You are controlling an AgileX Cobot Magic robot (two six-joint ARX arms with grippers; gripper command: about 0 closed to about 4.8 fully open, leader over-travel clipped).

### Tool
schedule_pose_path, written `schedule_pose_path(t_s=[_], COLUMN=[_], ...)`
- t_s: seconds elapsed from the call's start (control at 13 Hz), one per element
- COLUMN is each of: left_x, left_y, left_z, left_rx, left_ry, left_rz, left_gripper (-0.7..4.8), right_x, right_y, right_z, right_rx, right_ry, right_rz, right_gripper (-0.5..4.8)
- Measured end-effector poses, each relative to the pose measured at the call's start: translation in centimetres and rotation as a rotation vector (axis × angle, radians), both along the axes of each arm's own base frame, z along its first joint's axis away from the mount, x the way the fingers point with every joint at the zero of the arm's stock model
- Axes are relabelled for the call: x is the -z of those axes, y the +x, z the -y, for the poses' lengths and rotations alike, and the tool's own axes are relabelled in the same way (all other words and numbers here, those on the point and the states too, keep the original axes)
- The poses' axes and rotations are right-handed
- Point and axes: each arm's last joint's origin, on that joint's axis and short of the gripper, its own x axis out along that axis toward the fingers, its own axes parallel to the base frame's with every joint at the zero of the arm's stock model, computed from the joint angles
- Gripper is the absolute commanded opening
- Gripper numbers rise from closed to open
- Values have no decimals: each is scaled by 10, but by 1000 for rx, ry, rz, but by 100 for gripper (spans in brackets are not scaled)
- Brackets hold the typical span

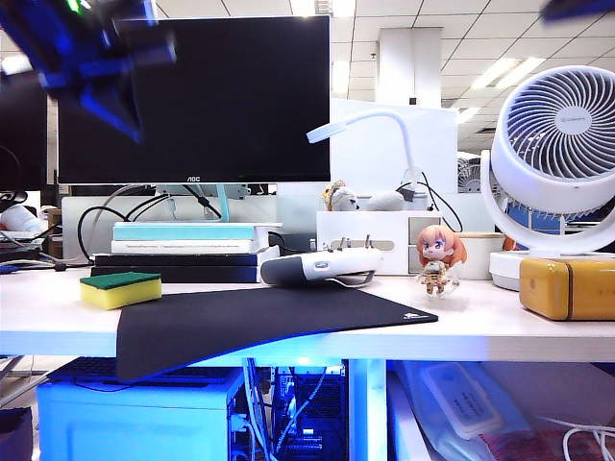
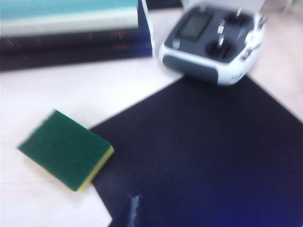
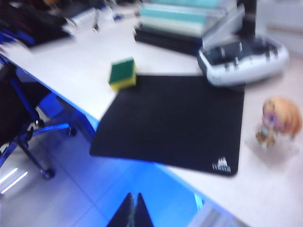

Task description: Open the drawer, place the cleaning sponge inside, then close the drawer.

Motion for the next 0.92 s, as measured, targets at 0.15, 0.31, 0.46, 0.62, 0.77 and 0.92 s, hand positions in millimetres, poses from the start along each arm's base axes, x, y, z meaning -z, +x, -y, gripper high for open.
schedule_pose_path(t_s=[0.15, 0.31, 0.46, 0.62, 0.77, 0.92], left_x=[24, 36, 43, 57, 75, 81], left_y=[23, 33, 40, 51, 74, 89], left_z=[3, 2, 4, 3, -23, -37], left_rx=[-35, -108, -164, -231, -420, -490], left_ry=[20, 59, 90, 59, -105, -144], left_rz=[-16, -18, 1, -2, 0, -6], left_gripper=[252, 479, 479, 479, 479, 479], right_x=[-3, -3, -2, -2, -2, -2], right_y=[-4, -4, -4, -4, -4, -4], right_z=[1, 1, 1, 1, 1, 1], right_rx=[16, 18, 21, 21, 21, 21], right_ry=[14, 19, 23, 23, 25, 26], right_rz=[7, 4, -4, -5, -11, -12], right_gripper=[-6, -6, -6, -6, -6, -6])
